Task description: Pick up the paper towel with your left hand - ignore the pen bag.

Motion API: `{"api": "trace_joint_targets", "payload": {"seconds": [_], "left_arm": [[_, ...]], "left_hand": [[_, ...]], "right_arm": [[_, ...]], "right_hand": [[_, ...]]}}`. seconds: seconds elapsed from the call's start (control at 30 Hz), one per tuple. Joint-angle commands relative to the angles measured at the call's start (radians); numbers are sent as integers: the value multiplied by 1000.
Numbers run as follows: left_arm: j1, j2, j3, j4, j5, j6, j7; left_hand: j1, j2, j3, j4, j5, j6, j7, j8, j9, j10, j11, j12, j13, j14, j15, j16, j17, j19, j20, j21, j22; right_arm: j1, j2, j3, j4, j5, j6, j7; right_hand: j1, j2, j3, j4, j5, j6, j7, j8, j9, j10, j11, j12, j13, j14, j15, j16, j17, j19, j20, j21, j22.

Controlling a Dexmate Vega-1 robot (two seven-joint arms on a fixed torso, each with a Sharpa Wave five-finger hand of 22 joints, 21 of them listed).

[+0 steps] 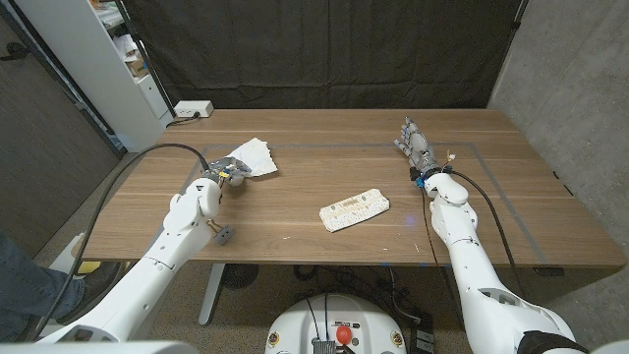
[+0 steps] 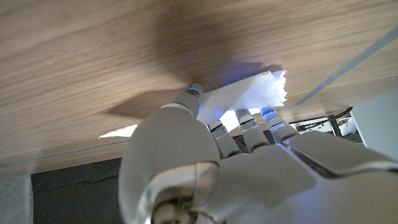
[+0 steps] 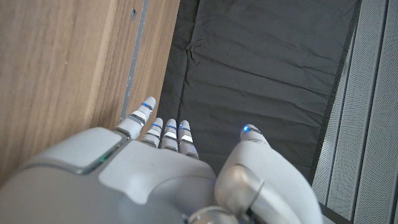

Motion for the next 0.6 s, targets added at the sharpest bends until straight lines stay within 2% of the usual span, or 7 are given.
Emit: {"api": "trace_joint_targets", "payload": {"seconds": [0.03,0.6], "left_arm": [[-10,3,-1,-18,9,7,-2],[-2,14,-10,-60,26,6,-6]], "left_hand": [[9,-1,-1,4,-3,161,154,-5,11,119,119,-6,5,9,-22,3,1,9,-1,1,2],[12,-2,-10,8,-3,165,157,-10,13,127,117,-15,7,20,-21,0,-1,10,2,-3,3]], "right_arm": [[-1,3,4,1,3,8,0],[-23,2,7,-37,11,4,1]], "right_hand": [[4,5,-1,2,-3,7,2,2,3,0,7,-3,3,7,6,9,4,2,2,1,1],[3,6,-3,0,-2,6,3,1,3,0,7,-3,3,7,7,9,5,2,2,1,1]]}}
